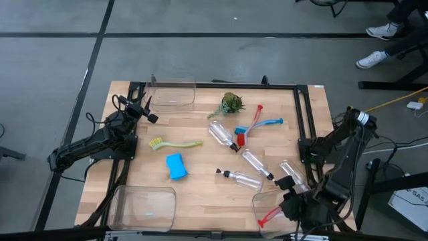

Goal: Pick & Place Kitchen Sink Supplies
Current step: Put the red dish brush into the bottom right transparent bin

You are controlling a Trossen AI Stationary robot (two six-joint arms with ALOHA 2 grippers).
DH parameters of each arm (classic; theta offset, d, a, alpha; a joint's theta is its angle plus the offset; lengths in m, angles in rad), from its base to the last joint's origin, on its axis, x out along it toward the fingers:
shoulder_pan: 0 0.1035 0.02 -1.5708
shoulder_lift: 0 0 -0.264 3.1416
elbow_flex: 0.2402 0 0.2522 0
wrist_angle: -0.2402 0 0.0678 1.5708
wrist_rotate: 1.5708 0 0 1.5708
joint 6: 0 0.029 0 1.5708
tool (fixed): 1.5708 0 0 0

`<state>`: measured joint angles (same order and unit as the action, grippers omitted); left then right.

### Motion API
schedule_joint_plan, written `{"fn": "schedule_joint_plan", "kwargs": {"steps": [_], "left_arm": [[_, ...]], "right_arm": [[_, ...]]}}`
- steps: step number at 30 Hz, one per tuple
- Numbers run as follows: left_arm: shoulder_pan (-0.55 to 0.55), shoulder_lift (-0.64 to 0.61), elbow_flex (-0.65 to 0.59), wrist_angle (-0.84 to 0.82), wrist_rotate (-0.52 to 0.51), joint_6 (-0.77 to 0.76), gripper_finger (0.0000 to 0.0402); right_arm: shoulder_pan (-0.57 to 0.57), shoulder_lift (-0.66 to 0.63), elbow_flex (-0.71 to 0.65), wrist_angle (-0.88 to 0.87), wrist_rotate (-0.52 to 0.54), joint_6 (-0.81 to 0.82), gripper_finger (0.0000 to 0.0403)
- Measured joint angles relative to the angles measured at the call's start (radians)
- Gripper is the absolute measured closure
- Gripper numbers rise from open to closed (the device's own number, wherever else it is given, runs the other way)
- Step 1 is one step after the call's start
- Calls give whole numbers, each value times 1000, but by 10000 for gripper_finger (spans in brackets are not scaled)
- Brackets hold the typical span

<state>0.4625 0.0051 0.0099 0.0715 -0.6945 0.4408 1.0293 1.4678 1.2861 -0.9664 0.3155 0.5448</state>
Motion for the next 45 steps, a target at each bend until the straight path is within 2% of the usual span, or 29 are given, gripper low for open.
{"fn": "schedule_joint_plan", "kwargs": {"steps": [4,13,27,35,45], "left_arm": [[0,0,0,0,0,0,277],[0,0,0,0,0,0,277],[0,0,0,0,0,0,276],[0,0,0,0,0,0,276],[0,0,0,0,0,0,277]], "right_arm": [[20,-5,-34,44,7,26,337],[37,-77,-306,313,-1,182,336],[36,-95,-548,628,15,209,336],[36,-95,-574,652,29,230,336],[36,-95,-512,648,-3,155,330]]}}
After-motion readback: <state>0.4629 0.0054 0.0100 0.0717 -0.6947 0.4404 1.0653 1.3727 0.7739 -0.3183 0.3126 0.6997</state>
